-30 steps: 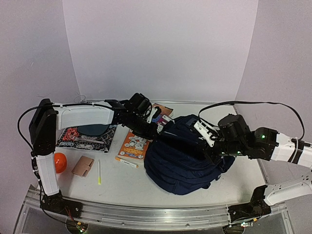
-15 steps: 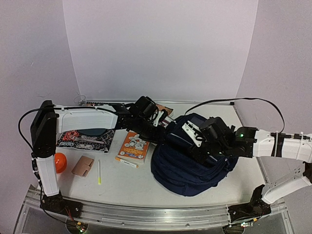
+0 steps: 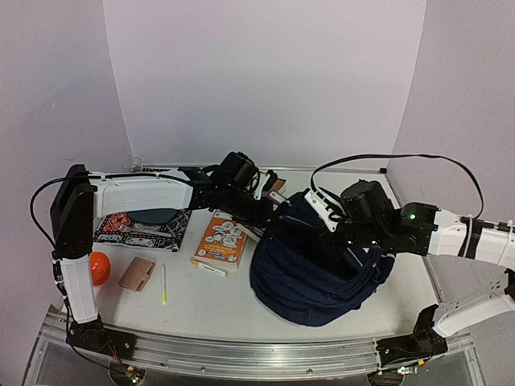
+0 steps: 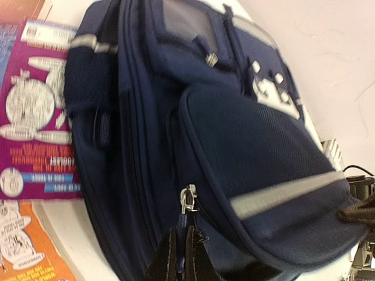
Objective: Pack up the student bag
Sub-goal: Hold the student bag at the center of the board, then unzip the upper front pocket of the student bag, then pick up the pen at the center of the board.
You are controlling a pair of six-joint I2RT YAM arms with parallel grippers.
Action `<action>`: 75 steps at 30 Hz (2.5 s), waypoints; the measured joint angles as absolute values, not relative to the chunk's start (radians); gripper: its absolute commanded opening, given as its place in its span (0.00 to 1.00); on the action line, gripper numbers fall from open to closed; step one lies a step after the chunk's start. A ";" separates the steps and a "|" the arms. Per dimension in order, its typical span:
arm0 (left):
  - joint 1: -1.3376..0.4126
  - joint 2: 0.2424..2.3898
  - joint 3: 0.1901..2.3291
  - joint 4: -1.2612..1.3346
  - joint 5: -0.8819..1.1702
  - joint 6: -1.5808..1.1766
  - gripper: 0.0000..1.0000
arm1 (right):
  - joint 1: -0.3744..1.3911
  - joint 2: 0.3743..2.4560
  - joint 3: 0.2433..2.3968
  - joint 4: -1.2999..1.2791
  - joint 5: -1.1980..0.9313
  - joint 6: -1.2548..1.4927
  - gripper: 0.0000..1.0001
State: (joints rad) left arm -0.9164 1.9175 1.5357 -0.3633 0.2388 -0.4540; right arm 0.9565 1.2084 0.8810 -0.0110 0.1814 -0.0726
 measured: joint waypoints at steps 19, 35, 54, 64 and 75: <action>-0.817 1.885 1.507 -0.400 0.095 -0.445 0.63 | 0.952 1.267 0.996 -0.122 0.219 -0.022 0.00; -0.723 1.393 1.071 -0.583 -0.167 -0.594 0.87 | 0.947 1.421 1.140 -0.136 0.307 -0.014 0.00; -0.678 1.245 0.731 -0.752 -0.029 -0.839 0.48 | 0.943 1.427 1.142 -0.129 0.330 0.037 0.00; -0.678 1.400 0.725 -0.704 -0.043 -0.839 0.39 | 0.943 1.427 1.136 -0.120 0.331 0.055 0.00; -0.678 1.487 0.706 -0.667 -0.060 -0.832 0.07 | 0.943 1.426 1.130 -0.112 0.334 0.057 0.00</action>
